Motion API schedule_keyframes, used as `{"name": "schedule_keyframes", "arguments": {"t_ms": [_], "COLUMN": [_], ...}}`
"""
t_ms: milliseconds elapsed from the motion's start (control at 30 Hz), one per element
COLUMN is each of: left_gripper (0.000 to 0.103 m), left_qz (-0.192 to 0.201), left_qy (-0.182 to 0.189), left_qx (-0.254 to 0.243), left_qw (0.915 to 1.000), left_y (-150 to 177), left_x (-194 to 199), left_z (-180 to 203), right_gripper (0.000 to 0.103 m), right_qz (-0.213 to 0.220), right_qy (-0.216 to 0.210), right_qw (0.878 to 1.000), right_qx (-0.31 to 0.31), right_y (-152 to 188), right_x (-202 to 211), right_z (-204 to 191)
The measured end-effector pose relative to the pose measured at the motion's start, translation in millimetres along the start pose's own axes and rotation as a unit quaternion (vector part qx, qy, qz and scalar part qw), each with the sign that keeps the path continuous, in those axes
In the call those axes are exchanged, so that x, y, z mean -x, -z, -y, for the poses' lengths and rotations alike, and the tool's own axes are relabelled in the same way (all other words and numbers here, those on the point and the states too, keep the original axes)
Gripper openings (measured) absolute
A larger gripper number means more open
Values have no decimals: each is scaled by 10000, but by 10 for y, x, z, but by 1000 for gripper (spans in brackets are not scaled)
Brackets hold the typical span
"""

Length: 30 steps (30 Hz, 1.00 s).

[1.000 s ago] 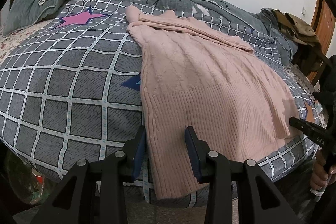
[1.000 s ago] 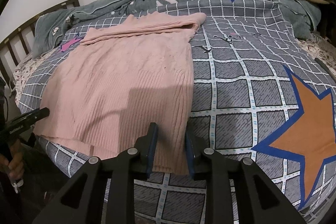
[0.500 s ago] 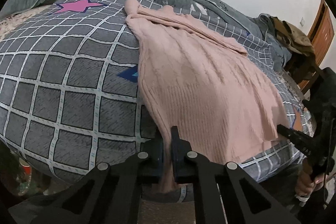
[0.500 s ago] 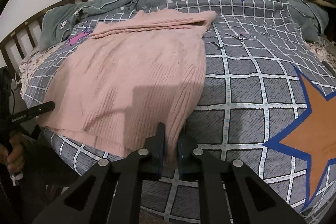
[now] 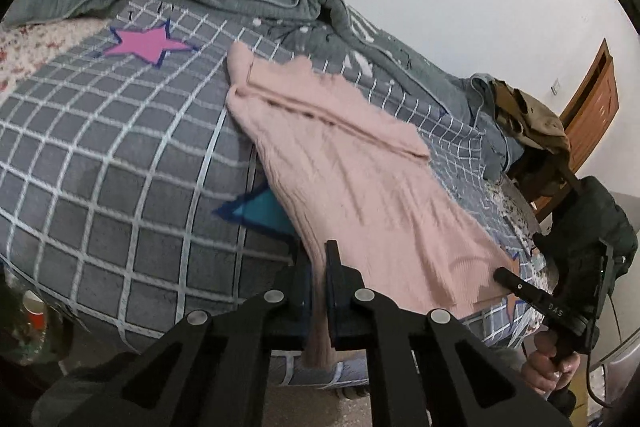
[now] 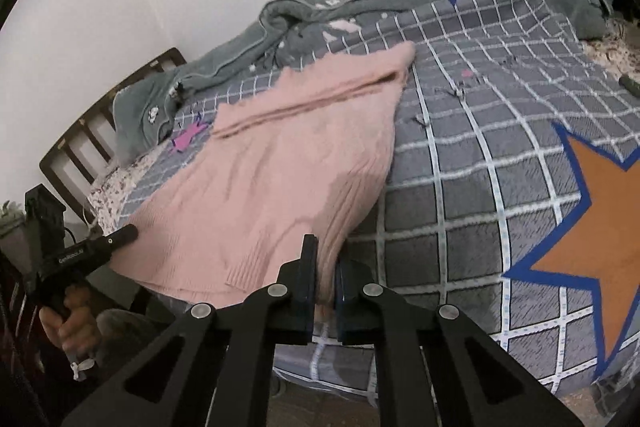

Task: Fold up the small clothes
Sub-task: 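Grasp one end of the pink sweater strip with both grippers and lift it, then carry the held end over the strip toward its other end with both grippers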

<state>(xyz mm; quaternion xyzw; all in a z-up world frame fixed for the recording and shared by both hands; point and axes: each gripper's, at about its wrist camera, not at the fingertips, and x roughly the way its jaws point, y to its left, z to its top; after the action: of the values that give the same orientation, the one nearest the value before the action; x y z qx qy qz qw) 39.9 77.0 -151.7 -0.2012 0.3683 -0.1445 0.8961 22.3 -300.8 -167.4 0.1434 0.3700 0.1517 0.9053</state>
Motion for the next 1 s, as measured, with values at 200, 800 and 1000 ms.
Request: {"name": "schedule_keyframes", "arguments": {"t_ms": [200, 800, 1000], "left_gripper": [6, 6, 6], "left_qz": [87, 881, 1032], "left_qy": [100, -129, -282], "left_qx": [303, 475, 463], "left_qw": [9995, 9949, 9932], "left_y": [-297, -1685, -2059], "left_x": [144, -303, -730], "left_z": [50, 68, -15], "right_gripper": [7, 7, 7], "right_qz": [287, 909, 1033], "right_qy": [-175, -829, -1015], "right_qw": [9992, 9911, 9871], "right_qx": [-205, -503, -679], "right_y": [-317, -1834, -2281], "right_x": [195, -133, -552], "right_z": [-158, -206, -78]}}
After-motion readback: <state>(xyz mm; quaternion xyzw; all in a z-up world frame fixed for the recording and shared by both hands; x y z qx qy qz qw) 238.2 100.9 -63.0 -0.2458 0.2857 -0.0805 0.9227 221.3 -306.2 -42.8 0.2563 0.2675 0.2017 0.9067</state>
